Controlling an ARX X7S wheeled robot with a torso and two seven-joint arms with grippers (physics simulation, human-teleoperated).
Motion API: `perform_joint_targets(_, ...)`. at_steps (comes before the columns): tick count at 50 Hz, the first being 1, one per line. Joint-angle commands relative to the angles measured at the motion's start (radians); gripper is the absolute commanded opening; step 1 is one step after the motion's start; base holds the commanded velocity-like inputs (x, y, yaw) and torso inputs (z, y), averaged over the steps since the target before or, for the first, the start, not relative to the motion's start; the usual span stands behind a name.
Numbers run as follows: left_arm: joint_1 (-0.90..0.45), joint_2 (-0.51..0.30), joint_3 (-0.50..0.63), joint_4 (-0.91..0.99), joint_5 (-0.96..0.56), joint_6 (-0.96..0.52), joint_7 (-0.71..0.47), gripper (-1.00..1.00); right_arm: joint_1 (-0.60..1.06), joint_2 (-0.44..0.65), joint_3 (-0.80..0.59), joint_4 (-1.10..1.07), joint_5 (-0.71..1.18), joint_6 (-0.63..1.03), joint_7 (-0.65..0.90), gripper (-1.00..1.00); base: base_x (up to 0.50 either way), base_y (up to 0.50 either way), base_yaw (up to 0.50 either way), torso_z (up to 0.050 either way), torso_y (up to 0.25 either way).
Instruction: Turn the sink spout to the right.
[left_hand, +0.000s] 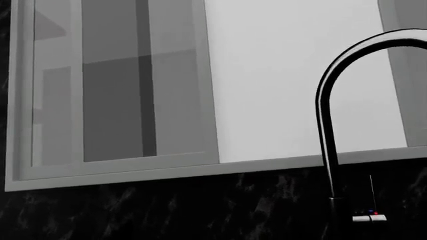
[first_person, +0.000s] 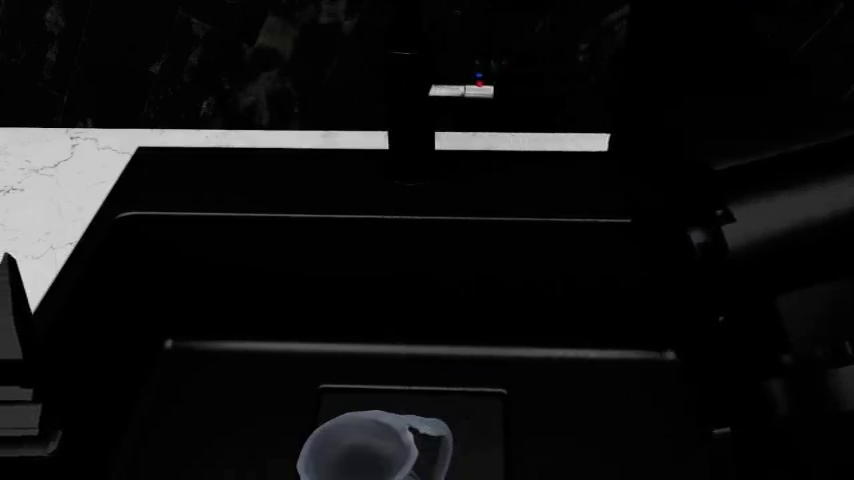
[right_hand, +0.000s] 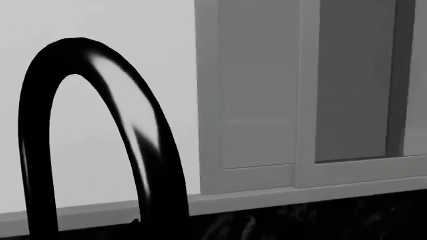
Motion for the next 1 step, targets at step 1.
perform_joint_targets(1, -0.001, -0.002, 0.002, 0.0, 0.0, 0.0, -0.003, 1.0, 0.009, 0.006, -0.003, 0.009, -0.002, 0.012, 0.002, 1.0, 0.0, 0.0, 0.0, 0.0, 0.0)
